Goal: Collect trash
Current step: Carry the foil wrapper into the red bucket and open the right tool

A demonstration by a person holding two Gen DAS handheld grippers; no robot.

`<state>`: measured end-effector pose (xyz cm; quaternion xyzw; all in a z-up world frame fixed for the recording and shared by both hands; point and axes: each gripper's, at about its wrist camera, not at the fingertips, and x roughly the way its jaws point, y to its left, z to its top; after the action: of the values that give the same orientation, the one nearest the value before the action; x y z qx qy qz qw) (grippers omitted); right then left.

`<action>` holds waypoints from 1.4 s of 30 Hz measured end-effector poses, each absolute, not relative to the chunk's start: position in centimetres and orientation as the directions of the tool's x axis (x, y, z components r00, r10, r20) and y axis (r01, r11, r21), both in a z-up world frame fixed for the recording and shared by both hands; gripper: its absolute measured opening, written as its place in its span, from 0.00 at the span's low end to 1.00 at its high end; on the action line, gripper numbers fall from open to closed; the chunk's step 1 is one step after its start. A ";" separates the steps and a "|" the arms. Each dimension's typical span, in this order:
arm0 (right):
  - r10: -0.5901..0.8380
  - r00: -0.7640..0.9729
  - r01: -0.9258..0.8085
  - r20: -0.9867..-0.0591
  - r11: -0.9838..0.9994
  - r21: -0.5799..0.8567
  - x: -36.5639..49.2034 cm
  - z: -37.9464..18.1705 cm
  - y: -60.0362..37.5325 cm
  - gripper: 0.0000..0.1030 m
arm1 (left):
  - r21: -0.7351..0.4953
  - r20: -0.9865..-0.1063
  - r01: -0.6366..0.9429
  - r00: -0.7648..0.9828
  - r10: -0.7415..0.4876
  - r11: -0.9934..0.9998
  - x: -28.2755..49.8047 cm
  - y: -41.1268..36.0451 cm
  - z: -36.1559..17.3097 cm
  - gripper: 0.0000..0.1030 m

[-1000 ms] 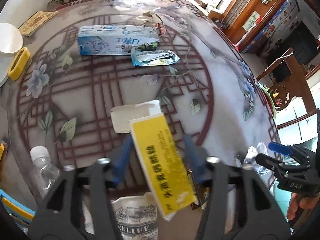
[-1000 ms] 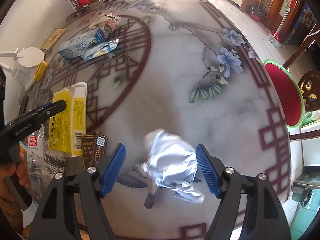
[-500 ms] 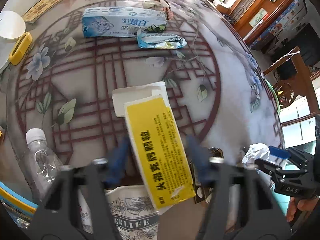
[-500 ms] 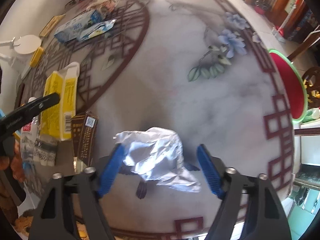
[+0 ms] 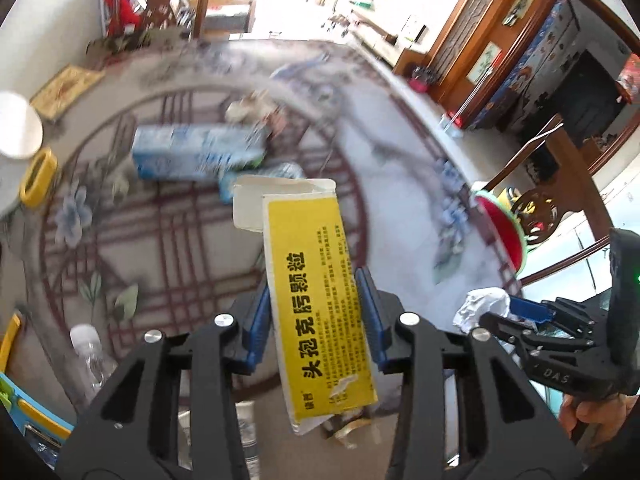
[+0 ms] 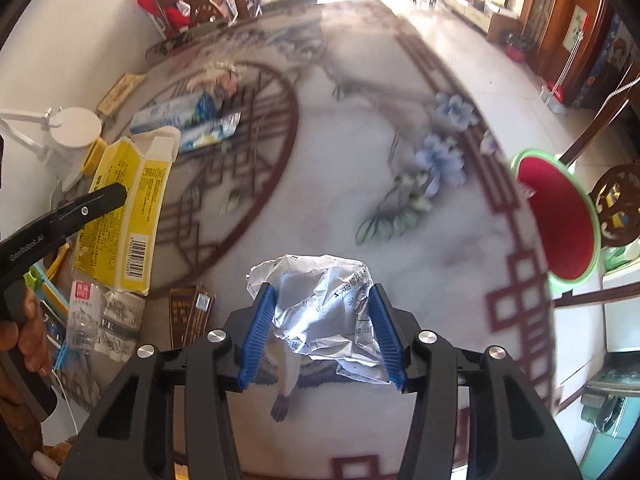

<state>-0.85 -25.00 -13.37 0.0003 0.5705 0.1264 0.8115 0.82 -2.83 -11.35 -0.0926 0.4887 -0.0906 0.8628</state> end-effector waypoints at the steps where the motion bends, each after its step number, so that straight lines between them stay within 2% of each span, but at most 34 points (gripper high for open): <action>1: 0.208 0.330 -0.203 -0.921 0.968 0.145 -0.6 -12.9 -25.3 0.47 | -0.244 -0.816 0.077 0.522 -0.247 0.967 0.9 -3.4 -10.6 0.38; 10: 0.233 0.386 -0.213 -0.892 0.964 0.160 0.4 -10.4 -28.0 0.47 | -0.247 -0.776 0.114 0.571 -0.268 0.962 2.2 -7.4 -7.8 0.38; 33: 0.288 0.378 -0.240 -0.880 0.948 0.208 4.9 -10.2 -36.5 0.48 | -0.226 -0.791 0.046 0.574 -0.211 0.973 4.0 -15.1 -7.6 0.38; 42: 0.309 0.399 -0.247 -0.864 0.943 0.223 5.7 -9.5 -39.6 0.48 | -0.212 -0.785 0.067 0.583 -0.211 0.975 5.2 -19.0 -6.9 0.38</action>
<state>5.72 -39.61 -9.53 0.0298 0.5226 0.1661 0.8357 5.17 -18.96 -6.90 -0.0799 0.4500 -0.0784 0.8860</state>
